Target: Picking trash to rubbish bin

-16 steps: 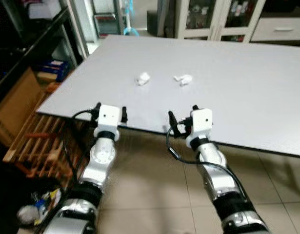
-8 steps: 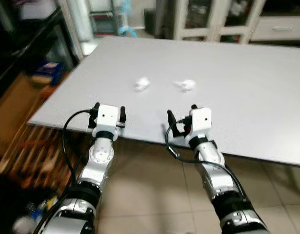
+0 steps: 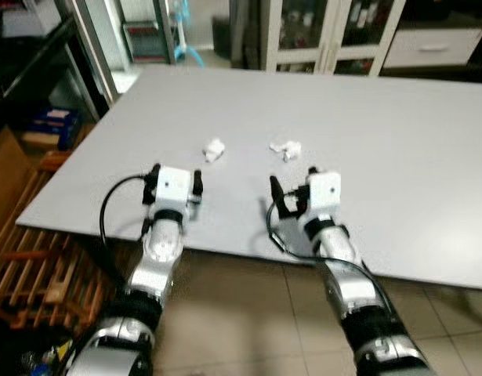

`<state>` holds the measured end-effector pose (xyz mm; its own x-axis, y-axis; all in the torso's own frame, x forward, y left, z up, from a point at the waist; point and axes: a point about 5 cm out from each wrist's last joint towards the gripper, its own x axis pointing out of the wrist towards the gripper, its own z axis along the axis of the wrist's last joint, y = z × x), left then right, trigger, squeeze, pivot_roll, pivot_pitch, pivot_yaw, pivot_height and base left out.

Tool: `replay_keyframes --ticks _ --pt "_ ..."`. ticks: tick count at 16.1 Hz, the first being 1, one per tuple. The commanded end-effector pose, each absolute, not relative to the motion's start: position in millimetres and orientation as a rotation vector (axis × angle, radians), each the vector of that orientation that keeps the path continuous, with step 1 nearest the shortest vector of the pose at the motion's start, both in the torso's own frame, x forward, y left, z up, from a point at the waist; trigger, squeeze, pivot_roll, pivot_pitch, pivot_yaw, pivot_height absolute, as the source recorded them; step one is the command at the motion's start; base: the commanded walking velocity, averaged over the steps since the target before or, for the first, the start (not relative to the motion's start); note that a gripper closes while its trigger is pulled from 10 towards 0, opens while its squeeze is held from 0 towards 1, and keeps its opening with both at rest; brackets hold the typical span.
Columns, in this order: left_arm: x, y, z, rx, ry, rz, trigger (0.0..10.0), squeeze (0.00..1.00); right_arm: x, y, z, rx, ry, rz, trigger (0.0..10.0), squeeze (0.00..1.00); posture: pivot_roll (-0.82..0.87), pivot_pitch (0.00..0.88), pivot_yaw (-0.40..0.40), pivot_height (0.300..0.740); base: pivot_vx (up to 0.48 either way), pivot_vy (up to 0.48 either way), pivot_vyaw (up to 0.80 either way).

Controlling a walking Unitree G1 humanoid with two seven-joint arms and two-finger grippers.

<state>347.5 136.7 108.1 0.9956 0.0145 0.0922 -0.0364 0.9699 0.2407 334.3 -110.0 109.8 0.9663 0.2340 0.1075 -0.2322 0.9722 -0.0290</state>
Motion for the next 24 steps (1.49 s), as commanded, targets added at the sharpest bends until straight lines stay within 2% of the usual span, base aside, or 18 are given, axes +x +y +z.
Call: replay_keyframes --ticks 1,24 --pt "347.5 128.7 108.0 0.238 -0.088 0.007 10.0 0.0 334.2 -118.4 108.2 -0.025 -0.104 0.214 10.0 0.0 -0.02 0.06 0.04 0.74 0.368 0.0 0.0" --pt "347.5 129.3 111.3 0.226 -0.113 0.013 10.0 0.0 333.7 -117.9 107.3 -0.025 -0.103 0.215 10.0 0.0 -0.02 0.057 0.042 0.74 0.351 0.0 0.0"
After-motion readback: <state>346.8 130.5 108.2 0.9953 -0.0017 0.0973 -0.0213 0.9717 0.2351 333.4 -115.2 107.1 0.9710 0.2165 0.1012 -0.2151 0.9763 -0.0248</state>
